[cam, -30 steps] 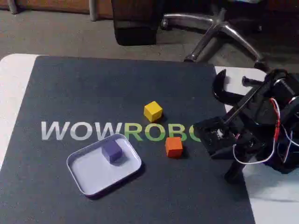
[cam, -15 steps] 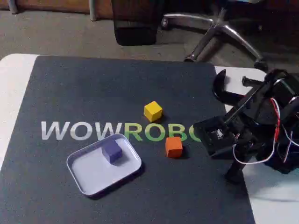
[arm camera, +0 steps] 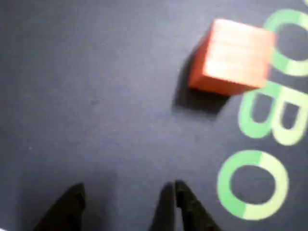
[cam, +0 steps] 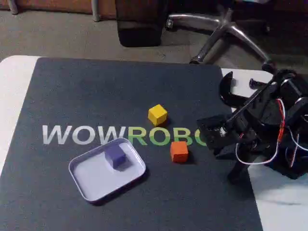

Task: Move blocks one by one until all three blocks are in the tray.

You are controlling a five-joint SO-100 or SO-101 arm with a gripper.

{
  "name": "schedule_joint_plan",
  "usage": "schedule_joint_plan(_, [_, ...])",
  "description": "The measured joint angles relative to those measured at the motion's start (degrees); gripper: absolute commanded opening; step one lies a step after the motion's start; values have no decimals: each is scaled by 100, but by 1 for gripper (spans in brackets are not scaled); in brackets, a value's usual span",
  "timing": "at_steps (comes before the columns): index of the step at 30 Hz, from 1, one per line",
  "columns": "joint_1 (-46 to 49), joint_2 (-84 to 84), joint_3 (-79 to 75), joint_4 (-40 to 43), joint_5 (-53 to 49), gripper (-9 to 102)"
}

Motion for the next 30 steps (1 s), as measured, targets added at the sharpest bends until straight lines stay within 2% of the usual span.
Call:
schedule_joint_plan(5, [475,9,-18,-44,-580,22])
schedule_joint_plan(8, [800,9,-26,-158,-1072,31])
schedule_joint_plan(14, [1626,-9,-18,-413,-2276,30])
schedule_joint_plan(22, [1793,-26,9,-870,-2426,31])
schedule_joint_plan(30, [1837,-26,9,-888,-2531,31])
